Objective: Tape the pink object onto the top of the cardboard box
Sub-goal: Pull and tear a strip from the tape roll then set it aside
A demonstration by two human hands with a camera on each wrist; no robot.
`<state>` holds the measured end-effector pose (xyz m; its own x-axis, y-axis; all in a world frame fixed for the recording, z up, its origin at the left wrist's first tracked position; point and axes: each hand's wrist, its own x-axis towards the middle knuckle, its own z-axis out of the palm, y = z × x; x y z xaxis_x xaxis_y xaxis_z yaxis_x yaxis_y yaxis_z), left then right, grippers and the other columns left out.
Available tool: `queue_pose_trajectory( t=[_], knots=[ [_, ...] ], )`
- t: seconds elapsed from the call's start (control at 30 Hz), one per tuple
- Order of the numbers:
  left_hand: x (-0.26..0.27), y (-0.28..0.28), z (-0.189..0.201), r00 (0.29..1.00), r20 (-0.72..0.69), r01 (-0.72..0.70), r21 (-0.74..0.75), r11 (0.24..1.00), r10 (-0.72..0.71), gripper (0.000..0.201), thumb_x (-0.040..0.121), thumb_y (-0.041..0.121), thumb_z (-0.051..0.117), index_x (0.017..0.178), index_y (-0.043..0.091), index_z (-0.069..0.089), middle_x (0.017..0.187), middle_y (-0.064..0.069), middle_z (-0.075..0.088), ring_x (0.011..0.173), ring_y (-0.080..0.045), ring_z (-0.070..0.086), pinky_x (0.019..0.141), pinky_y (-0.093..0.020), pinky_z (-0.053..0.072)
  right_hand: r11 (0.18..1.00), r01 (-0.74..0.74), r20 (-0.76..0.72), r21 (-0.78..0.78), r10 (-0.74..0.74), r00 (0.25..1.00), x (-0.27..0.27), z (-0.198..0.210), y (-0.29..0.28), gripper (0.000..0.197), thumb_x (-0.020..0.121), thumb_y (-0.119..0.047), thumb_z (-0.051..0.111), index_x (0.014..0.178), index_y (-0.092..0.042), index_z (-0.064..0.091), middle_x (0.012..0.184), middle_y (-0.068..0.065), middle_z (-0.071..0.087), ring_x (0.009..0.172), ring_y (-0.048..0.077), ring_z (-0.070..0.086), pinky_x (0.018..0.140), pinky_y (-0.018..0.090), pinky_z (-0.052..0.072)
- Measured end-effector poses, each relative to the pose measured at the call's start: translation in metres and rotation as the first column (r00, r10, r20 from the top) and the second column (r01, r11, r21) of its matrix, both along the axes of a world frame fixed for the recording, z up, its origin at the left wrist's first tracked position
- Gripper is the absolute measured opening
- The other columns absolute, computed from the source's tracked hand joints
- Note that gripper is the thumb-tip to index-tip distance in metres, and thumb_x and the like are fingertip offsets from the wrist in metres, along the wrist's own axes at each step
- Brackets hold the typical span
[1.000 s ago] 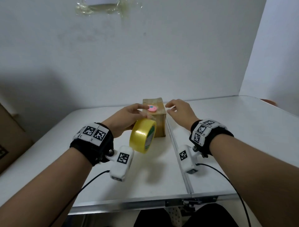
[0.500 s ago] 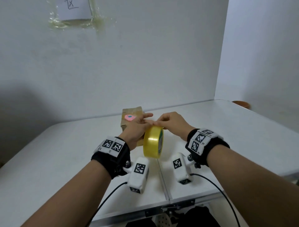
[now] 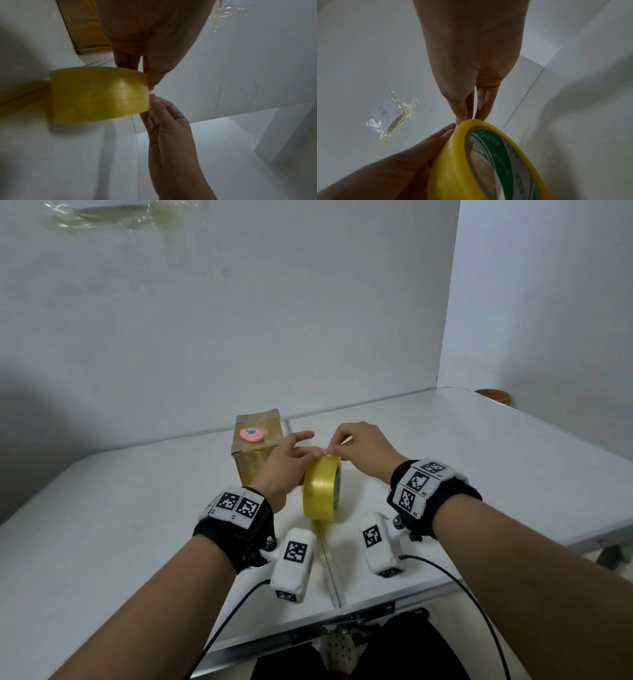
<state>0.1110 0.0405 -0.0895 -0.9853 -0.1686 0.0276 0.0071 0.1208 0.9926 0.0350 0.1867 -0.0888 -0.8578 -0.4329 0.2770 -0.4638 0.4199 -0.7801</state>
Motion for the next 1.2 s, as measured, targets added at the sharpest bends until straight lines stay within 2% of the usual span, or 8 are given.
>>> queue_pose_trajectory(
  t=[0.07,0.27,0.43,0.57,0.77,1.0,1.13,1.2],
  knots=[
    [0.0,-0.003,-0.002,1.0,0.013,0.022,0.015,1.0,-0.023,0.045,0.092,0.019,0.063,0.134,0.018,0.046,0.117,-0.004,0.07,0.066,-0.001,0.067,0.052,-0.016,0.05,1.0,0.012,-0.004,0.003,-0.012,1.0,-0.001,-0.003,-0.001,0.01,0.082,-0.023,0.07,0.076,-0.016,0.065,0.084,-0.002,0.067,0.082,0.017,0.062,0.069,0.024,0.043],
    [0.001,-0.012,-0.004,0.998,0.038,0.047,0.067,0.997,-0.05,0.048,0.09,0.017,0.066,0.132,0.015,0.044,0.114,-0.001,0.072,0.064,-0.001,0.069,0.054,-0.015,0.051,0.999,0.012,0.011,-0.03,-0.011,1.0,0.0,-0.006,-0.004,0.012,0.083,-0.023,0.069,0.085,-0.011,0.068,0.096,0.006,0.071,0.095,0.023,0.066,0.075,0.026,0.046],
    [-0.003,-0.012,-0.003,0.998,0.056,0.025,0.062,0.998,-0.029,0.049,0.088,0.015,0.068,0.131,0.011,0.043,0.114,-0.005,0.072,0.061,-0.004,0.069,0.052,-0.015,0.051,0.999,0.001,0.016,-0.043,0.0,1.0,0.005,-0.005,-0.003,0.011,0.086,-0.02,0.066,0.087,-0.009,0.066,0.095,0.008,0.069,0.09,0.024,0.064,0.071,0.023,0.044],
    [-0.003,-0.012,-0.003,0.997,0.067,0.029,0.04,0.999,-0.032,0.045,0.089,0.014,0.067,0.127,0.008,0.045,0.102,0.001,0.073,0.058,-0.001,0.068,0.05,-0.015,0.051,1.0,-0.006,-0.014,-0.017,0.006,1.0,0.011,-0.002,-0.002,0.008,0.087,-0.021,0.066,0.083,-0.015,0.063,0.085,0.0,0.062,0.079,0.016,0.056,0.064,0.02,0.04],
    [-0.007,-0.013,-0.002,0.997,0.078,0.025,-0.038,0.999,-0.022,0.043,0.087,0.02,0.07,0.122,0.002,0.053,0.082,0.007,0.072,0.057,-0.004,0.065,0.049,-0.017,0.05,1.0,0.024,-0.032,0.001,-0.024,0.999,0.017,0.005,-0.004,0.009,0.087,-0.021,0.061,0.079,-0.018,0.057,0.094,0.005,0.068,0.087,0.025,0.063,0.075,0.032,0.046],
    [-0.008,-0.012,-0.001,0.998,0.062,0.027,-0.068,0.997,-0.022,0.047,0.084,0.028,0.073,0.119,0.004,0.054,0.104,-0.004,0.074,0.092,-0.024,0.067,0.093,-0.047,0.052,1.0,-0.002,-0.041,-0.021,0.002,0.999,0.018,0.014,-0.006,0.01,0.089,-0.02,0.059,0.08,-0.017,0.055,0.098,0.009,0.071,0.093,0.027,0.067,0.083,0.039,0.051],
    [-0.008,-0.013,0.0,0.998,0.047,0.052,-0.122,0.991,-0.046,0.041,0.086,0.031,0.07,0.119,0.015,0.053,0.105,0.005,0.076,0.09,-0.02,0.062,0.072,-0.034,0.049,0.998,0.007,0.018,-0.061,-0.006,1.0,0.016,0.01,-0.006,0.008,0.092,-0.021,0.058,0.086,-0.015,0.057,0.103,0.011,0.072,0.077,0.013,0.06,0.059,0.018,0.037],
    [-0.009,-0.013,0.002,0.999,0.014,0.034,-0.207,0.978,-0.032,0.038,0.086,0.029,0.07,0.119,0.021,0.052,0.106,0.007,0.074,0.094,-0.019,0.063,0.068,-0.03,0.043,0.998,0.013,0.04,-0.064,-0.011,0.999,0.013,0.008,-0.006,0.008,0.092,-0.022,0.058,0.088,-0.015,0.058,0.105,0.01,0.071,0.092,0.019,0.064,0.06,0.017,0.038]
  ],
)
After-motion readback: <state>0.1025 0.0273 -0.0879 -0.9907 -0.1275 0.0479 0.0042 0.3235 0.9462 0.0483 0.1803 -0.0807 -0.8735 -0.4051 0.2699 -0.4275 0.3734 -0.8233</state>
